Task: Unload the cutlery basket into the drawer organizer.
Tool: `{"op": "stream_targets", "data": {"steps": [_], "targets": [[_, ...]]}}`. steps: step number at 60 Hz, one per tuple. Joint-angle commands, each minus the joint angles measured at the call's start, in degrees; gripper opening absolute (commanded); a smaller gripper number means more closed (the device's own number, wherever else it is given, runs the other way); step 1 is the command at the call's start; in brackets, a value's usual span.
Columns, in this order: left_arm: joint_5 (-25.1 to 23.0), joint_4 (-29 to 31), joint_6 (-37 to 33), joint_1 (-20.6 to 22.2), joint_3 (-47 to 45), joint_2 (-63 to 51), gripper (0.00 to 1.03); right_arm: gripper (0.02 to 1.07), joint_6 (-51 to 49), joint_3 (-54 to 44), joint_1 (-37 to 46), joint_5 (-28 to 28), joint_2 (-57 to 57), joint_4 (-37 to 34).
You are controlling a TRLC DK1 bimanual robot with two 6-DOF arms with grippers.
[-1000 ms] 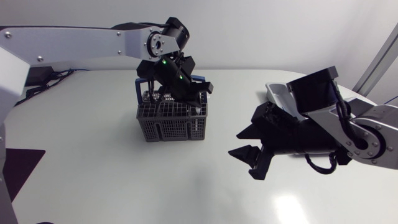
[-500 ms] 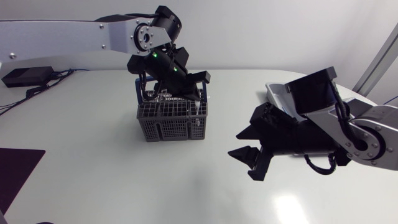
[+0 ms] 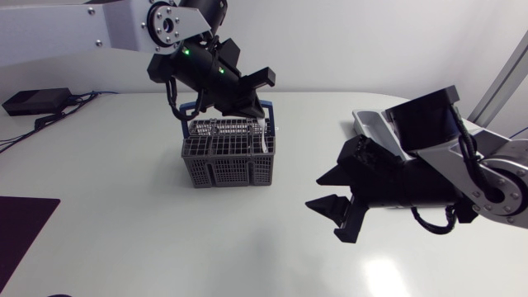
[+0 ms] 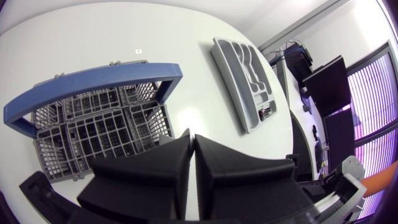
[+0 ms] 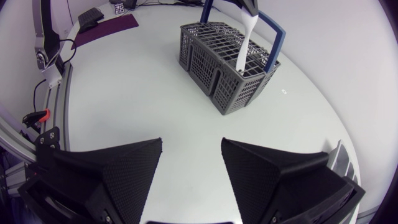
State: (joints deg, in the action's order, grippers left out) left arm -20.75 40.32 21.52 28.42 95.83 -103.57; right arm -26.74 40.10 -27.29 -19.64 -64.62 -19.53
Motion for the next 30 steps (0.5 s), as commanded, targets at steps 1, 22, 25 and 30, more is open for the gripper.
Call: {"op": "stream_targets", "data": {"steps": [1, 22, 25, 30], "targets": [[-0.7, -0.2, 2.4, -0.1, -2.6, 3.2, 0.04, 0.72, 1.3, -1.0, -0.4, 0.2, 1.3, -0.9], [-0.3, -1.3, 3.0, 1.4, -7.9, 12.4, 0.04, 0.72, 1.3, -1.2, 0.0, 0.1, 6.1, -2.4], [-0.3, -1.5, 2.7, 1.7, -8.7, 13.6, 0.04, 0.72, 1.2, -1.1, 0.2, 0.0, 6.8, -2.6], [-0.3, -1.5, 1.4, 3.1, -10.9, 15.7, 0.04, 0.72, 1.0, -1.0, 0.4, -0.2, 7.8, -2.8]]}}
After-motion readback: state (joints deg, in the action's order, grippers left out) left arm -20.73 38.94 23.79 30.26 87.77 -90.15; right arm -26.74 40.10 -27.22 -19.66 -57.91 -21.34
